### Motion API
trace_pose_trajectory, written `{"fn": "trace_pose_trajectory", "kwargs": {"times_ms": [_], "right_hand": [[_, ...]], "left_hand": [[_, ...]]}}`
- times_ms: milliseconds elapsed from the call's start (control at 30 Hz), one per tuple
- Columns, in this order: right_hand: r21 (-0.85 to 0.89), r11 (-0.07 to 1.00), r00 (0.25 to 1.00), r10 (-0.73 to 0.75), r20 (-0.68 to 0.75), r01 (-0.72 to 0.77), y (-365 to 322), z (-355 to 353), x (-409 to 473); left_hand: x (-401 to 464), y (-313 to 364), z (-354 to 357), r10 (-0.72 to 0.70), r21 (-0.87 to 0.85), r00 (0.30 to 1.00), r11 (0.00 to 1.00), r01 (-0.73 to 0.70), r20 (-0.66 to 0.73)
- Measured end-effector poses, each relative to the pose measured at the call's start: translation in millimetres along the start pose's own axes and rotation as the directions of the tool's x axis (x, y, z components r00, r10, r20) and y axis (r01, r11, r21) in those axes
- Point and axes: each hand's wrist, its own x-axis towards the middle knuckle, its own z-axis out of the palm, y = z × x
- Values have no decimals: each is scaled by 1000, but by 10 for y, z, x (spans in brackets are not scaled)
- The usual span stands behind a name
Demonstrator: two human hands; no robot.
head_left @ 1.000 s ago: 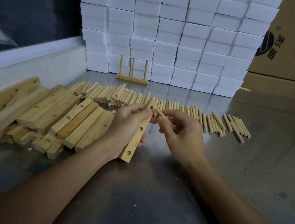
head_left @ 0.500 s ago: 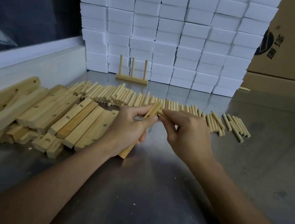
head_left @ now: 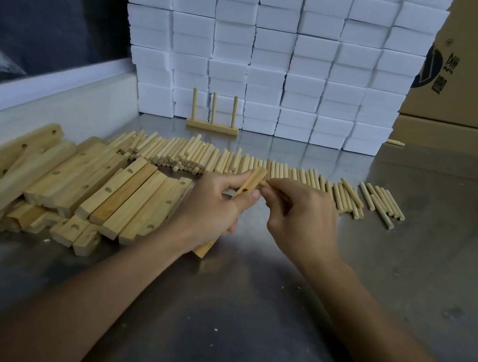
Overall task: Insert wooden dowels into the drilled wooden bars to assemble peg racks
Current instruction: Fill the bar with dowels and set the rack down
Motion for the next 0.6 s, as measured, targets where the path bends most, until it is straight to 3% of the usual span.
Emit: {"fn": "trace_pose_trajectory", "kwargs": {"times_ms": [100, 233, 367, 433, 500, 600], "right_hand": [[8, 999, 999, 48, -14, -48, -4, 33, -4], [151, 978, 989, 144, 34, -147, 60, 42, 0], [66, 993, 996, 92, 8, -93, 37, 17, -26], [116, 974, 980, 187, 70, -194, 19, 24, -17], [263, 876, 912, 365, 190, -405, 18, 15, 16], [430, 632, 763, 560, 323, -645, -1, -50, 85]], "left_hand": [[-6, 22, 32, 25, 7, 999, 1000, -25, -21], [-40, 62, 38, 40, 23, 999, 999, -40, 4], [-54, 92, 51, 7, 32, 1000, 999, -8, 21], [-54, 91, 46, -7, 31, 999, 1000, 6, 33], [-55, 87, 16, -81, -16, 994, 996, 83, 69], [-49, 88, -25, -249, -226, 957, 934, 277, 147]]}}
